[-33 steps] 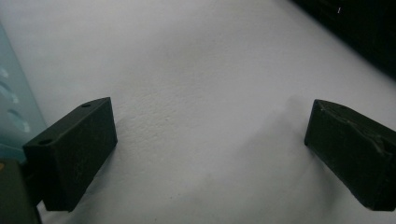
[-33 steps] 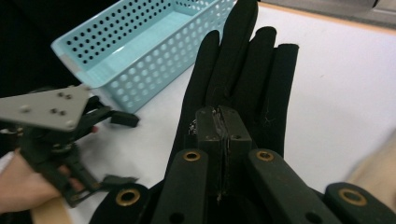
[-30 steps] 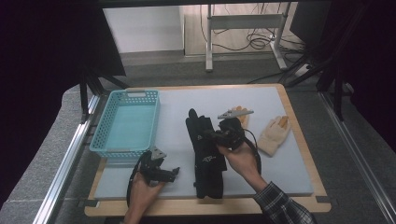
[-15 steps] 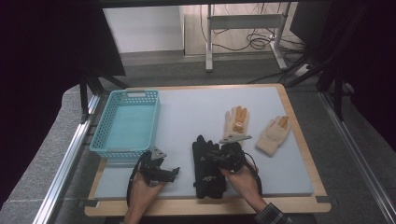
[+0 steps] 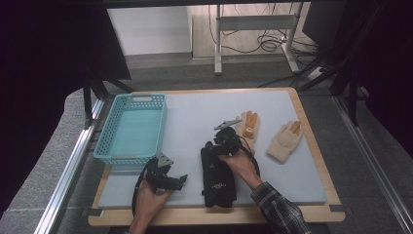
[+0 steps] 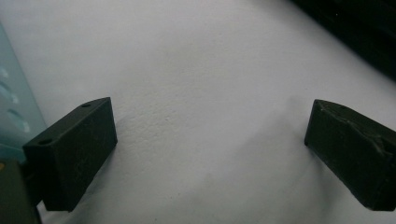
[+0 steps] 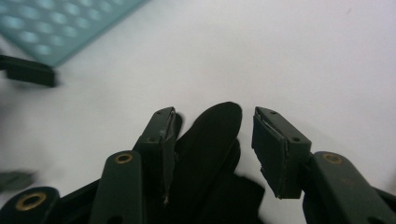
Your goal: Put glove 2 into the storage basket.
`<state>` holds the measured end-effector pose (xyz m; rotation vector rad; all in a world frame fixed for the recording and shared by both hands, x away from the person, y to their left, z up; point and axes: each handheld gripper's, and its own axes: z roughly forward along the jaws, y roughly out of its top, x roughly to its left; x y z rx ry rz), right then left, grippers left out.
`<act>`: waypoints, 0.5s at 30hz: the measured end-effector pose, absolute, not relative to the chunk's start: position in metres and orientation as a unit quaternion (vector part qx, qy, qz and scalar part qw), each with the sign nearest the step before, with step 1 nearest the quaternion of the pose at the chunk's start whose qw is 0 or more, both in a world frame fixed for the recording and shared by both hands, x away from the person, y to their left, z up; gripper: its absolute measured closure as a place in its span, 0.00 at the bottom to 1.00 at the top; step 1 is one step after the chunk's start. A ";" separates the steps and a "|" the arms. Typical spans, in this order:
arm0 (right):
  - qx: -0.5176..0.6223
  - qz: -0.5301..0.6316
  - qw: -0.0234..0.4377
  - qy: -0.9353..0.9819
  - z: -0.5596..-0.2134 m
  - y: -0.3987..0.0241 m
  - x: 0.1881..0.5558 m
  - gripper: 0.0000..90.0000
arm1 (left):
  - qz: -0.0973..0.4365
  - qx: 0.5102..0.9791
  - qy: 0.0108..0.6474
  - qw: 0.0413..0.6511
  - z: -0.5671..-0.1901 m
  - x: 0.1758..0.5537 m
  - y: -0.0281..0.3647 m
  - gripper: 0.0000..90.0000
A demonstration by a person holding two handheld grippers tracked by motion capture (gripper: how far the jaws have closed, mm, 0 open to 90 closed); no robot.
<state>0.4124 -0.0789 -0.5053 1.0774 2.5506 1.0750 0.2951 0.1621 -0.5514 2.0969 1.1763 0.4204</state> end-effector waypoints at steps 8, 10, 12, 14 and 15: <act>0.362 0.367 0.102 0.851 -0.492 -0.084 0.407 0.94 | 0.161 0.809 0.451 0.341 -0.551 0.295 0.162 0.03; 0.364 0.370 0.120 0.846 -0.484 -0.089 0.404 0.93 | 0.161 0.808 0.452 0.342 -0.551 0.295 0.162 0.03; 0.373 0.368 0.131 0.842 -0.484 -0.095 0.406 0.82 | 0.161 0.808 0.452 0.342 -0.551 0.295 0.162 0.03; 0.375 0.370 0.122 0.841 -0.489 -0.102 0.410 0.69 | 0.161 0.808 0.452 0.342 -0.551 0.295 0.162 0.03; 0.375 0.377 0.114 0.839 -0.489 -0.106 0.410 0.69 | 0.161 0.808 0.452 0.342 -0.551 0.295 0.162 0.03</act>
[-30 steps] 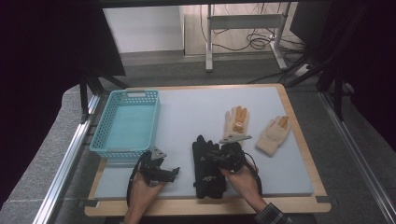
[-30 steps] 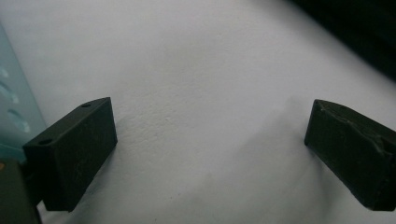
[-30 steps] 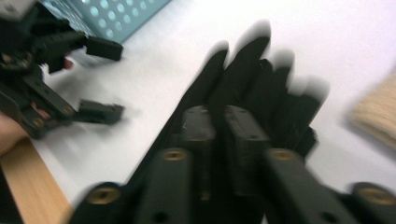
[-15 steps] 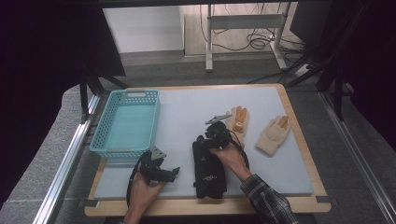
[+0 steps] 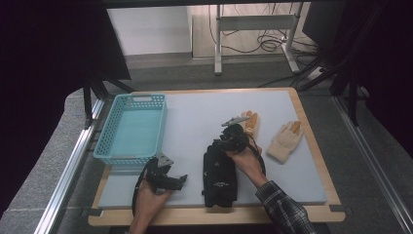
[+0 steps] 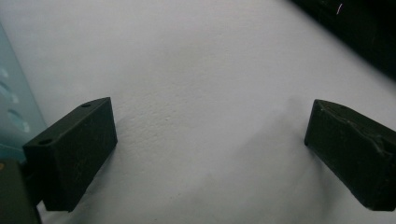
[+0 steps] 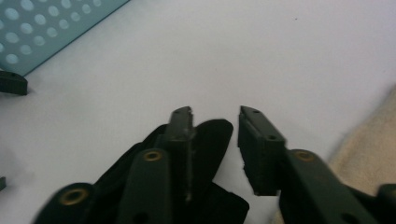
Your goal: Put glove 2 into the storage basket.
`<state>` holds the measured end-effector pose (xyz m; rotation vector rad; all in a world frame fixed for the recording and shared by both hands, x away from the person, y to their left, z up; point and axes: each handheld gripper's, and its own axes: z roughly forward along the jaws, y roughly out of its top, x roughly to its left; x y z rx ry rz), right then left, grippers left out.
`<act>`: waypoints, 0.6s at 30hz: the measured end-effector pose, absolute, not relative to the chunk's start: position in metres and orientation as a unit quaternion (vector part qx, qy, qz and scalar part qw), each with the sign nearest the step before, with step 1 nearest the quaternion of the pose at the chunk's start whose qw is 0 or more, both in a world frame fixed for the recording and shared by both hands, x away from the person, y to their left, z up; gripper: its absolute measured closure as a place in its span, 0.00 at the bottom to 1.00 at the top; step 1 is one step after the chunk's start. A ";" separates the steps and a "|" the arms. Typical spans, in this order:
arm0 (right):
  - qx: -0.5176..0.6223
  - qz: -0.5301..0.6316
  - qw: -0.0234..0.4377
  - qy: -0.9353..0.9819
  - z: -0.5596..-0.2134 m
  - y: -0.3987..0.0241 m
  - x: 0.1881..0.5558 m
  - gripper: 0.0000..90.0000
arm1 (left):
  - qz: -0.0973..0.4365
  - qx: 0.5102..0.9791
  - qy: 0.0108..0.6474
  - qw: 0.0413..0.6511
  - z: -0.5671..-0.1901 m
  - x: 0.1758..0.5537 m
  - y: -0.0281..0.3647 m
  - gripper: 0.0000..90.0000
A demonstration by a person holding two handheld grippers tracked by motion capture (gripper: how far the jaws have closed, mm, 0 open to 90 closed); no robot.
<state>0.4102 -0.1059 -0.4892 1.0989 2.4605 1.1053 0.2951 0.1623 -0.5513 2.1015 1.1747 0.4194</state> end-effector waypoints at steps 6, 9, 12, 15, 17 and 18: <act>0.325 0.393 0.088 0.855 -0.482 -0.129 0.380 0.68 | 0.161 0.808 0.452 0.341 -0.551 0.295 0.162 0.03; 0.303 0.392 0.066 0.866 -0.485 -0.138 0.361 0.61 | 0.162 0.808 0.451 0.341 -0.551 0.295 0.162 0.03; 0.286 0.384 0.061 0.876 -0.496 -0.140 0.349 0.49 | 0.162 0.809 0.451 0.341 -0.551 0.295 0.162 0.03; 0.274 0.366 0.061 0.888 -0.512 -0.133 0.347 0.57 | 0.163 0.806 0.454 0.343 -0.552 0.295 0.162 0.03; 0.281 0.367 0.065 0.884 -0.517 -0.130 0.343 0.69 | 0.163 0.806 0.454 0.344 -0.552 0.295 0.162 0.03; 0.285 0.367 0.068 0.883 -0.517 -0.129 0.342 0.78 | 0.163 0.806 0.454 0.343 -0.552 0.295 0.162 0.03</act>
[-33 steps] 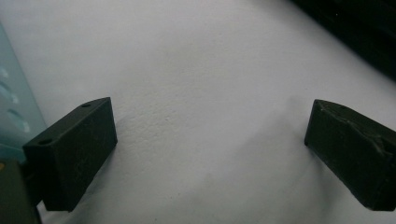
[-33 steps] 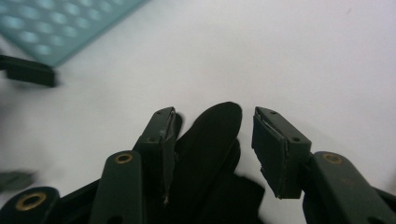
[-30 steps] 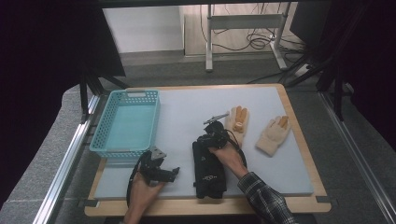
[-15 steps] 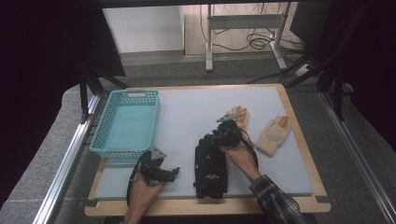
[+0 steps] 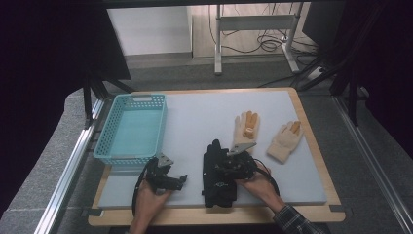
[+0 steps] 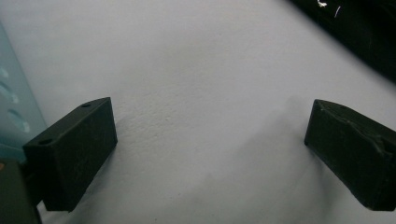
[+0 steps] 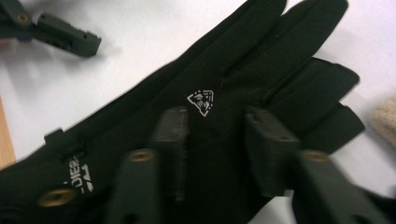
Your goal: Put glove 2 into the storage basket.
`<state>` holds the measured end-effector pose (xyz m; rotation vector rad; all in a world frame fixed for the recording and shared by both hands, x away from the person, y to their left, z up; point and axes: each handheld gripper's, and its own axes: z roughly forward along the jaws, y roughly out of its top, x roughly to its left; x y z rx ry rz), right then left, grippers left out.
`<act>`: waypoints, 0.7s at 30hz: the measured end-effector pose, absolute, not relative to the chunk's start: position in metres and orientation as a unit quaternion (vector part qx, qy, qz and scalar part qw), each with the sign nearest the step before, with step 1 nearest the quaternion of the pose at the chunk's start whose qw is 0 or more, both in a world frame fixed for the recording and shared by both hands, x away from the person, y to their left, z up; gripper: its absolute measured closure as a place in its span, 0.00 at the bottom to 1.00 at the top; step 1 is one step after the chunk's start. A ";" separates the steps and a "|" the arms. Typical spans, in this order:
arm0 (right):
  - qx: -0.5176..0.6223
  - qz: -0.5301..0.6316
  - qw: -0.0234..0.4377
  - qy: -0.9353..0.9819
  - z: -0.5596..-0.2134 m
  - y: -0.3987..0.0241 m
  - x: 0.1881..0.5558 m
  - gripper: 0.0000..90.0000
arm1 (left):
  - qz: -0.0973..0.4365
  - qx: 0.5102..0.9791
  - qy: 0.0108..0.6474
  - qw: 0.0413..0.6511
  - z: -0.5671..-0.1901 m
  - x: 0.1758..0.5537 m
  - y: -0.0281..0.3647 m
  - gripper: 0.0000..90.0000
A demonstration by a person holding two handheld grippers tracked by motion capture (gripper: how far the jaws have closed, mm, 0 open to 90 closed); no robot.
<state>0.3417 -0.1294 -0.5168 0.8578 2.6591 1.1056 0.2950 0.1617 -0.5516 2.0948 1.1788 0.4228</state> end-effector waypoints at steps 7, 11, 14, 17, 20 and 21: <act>0.305 0.383 0.087 0.868 -0.503 -0.134 0.334 0.97 | 0.163 0.804 0.455 0.345 -0.552 0.295 0.161 0.03; 0.306 0.397 0.079 0.862 -0.486 -0.136 0.328 0.97 | 0.163 0.805 0.455 0.345 -0.552 0.295 0.162 0.03; 0.306 0.409 0.071 0.857 -0.475 -0.133 0.323 0.97 | 0.163 0.805 0.454 0.345 -0.552 0.295 0.162 0.03; 0.306 0.423 0.059 0.851 -0.464 -0.129 0.320 0.97 | 0.163 0.805 0.454 0.345 -0.552 0.295 0.162 0.03; 0.306 0.432 0.051 0.847 -0.456 -0.123 0.317 0.97 | 0.162 0.805 0.455 0.345 -0.552 0.295 0.162 0.03; 0.306 0.436 0.048 0.845 -0.455 -0.121 0.317 0.97 | 0.162 0.805 0.455 0.345 -0.552 0.295 0.162 0.03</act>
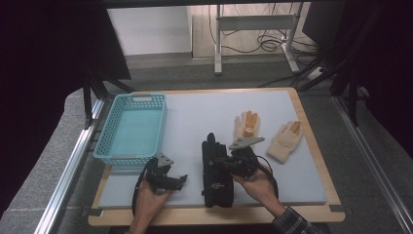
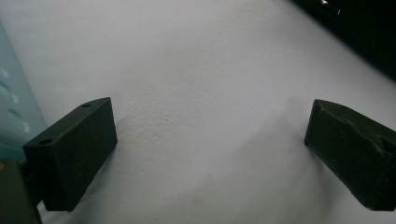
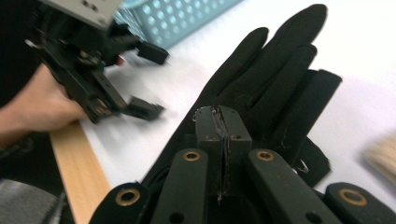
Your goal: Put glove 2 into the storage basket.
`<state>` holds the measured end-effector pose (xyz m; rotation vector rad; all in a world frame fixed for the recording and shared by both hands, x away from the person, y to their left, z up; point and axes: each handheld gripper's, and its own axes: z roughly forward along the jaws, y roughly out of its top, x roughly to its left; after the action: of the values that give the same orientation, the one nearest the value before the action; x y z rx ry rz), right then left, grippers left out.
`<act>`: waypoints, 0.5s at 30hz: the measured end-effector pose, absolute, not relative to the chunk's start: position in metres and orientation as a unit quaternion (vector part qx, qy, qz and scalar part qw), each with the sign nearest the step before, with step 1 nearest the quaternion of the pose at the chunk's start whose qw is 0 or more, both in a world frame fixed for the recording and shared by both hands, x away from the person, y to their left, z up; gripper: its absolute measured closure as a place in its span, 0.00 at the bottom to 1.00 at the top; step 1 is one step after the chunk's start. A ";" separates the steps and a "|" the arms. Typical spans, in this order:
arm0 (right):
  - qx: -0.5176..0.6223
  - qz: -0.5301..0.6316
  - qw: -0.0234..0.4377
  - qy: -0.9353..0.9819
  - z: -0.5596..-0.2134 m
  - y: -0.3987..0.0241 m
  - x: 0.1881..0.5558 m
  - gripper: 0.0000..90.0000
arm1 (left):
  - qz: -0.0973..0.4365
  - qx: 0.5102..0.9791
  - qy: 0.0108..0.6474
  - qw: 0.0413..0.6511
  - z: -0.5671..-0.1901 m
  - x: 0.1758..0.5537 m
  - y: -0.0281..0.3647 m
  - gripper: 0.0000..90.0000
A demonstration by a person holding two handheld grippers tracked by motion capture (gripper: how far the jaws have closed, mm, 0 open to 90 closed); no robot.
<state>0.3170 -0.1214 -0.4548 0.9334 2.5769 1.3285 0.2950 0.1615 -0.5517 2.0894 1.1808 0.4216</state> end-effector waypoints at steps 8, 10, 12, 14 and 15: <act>0.319 0.446 0.033 0.835 -0.461 -0.108 0.315 0.97 | 0.162 0.805 0.455 0.345 -0.552 0.295 0.162 0.03; 0.323 0.438 0.041 0.838 -0.466 -0.108 0.315 0.97 | 0.163 0.806 0.454 0.344 -0.552 0.295 0.162 0.03; 0.331 0.431 0.047 0.838 -0.473 -0.112 0.316 0.97 | 0.163 0.806 0.453 0.344 -0.552 0.295 0.162 0.03; 0.341 0.426 0.046 0.837 -0.480 -0.116 0.318 0.97 | 0.162 0.805 0.454 0.344 -0.552 0.295 0.162 0.03; 0.348 0.423 0.047 0.835 -0.483 -0.118 0.318 0.97 | 0.163 0.805 0.455 0.345 -0.552 0.295 0.162 0.03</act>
<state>0.3179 -0.1182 -0.4833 1.0607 2.5492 1.2914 0.2950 0.1616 -0.5516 2.0905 1.1807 0.4224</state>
